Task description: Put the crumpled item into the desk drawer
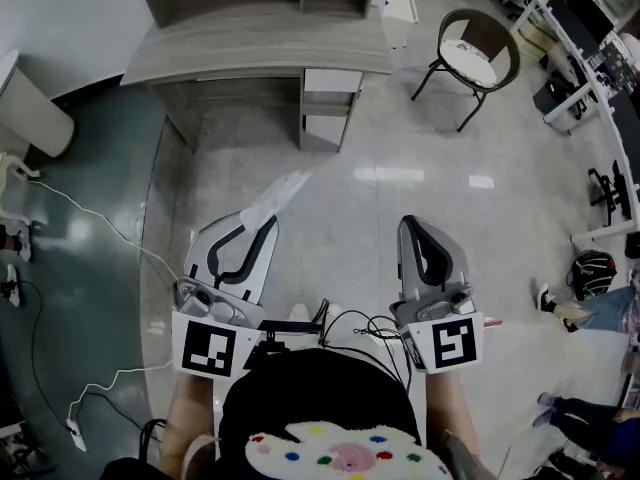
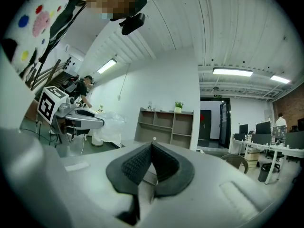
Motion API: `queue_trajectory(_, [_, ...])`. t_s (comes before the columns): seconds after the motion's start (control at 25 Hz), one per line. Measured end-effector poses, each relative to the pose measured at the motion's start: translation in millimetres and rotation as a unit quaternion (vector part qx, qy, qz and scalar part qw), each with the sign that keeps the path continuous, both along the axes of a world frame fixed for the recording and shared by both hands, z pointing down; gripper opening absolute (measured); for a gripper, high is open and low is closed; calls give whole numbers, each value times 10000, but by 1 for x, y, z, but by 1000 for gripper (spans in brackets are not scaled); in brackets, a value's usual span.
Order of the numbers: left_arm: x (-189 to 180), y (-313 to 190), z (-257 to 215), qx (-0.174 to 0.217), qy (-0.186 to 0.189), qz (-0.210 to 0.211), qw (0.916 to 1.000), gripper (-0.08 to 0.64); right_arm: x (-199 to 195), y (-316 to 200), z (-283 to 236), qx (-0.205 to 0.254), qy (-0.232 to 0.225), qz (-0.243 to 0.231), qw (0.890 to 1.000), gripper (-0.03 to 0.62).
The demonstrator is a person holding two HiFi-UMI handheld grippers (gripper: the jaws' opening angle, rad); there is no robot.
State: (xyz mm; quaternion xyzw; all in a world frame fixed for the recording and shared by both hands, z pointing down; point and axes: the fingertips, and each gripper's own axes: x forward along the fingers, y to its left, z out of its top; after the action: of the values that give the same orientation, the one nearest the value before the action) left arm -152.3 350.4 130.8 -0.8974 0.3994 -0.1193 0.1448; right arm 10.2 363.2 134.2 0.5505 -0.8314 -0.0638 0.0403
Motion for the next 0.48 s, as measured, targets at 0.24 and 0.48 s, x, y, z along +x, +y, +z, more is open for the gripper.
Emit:
queue_trajectory(0.24, [-16, -3, -2, 96, -1, 83, 9999, 49, -23, -1, -3, 111, 172, 55, 9998, 9])
queue_trajectory(0.48, [-29, -2, -3, 154, -6, 112, 9998, 49, -31, 3, -1, 98, 63, 178, 9998, 9])
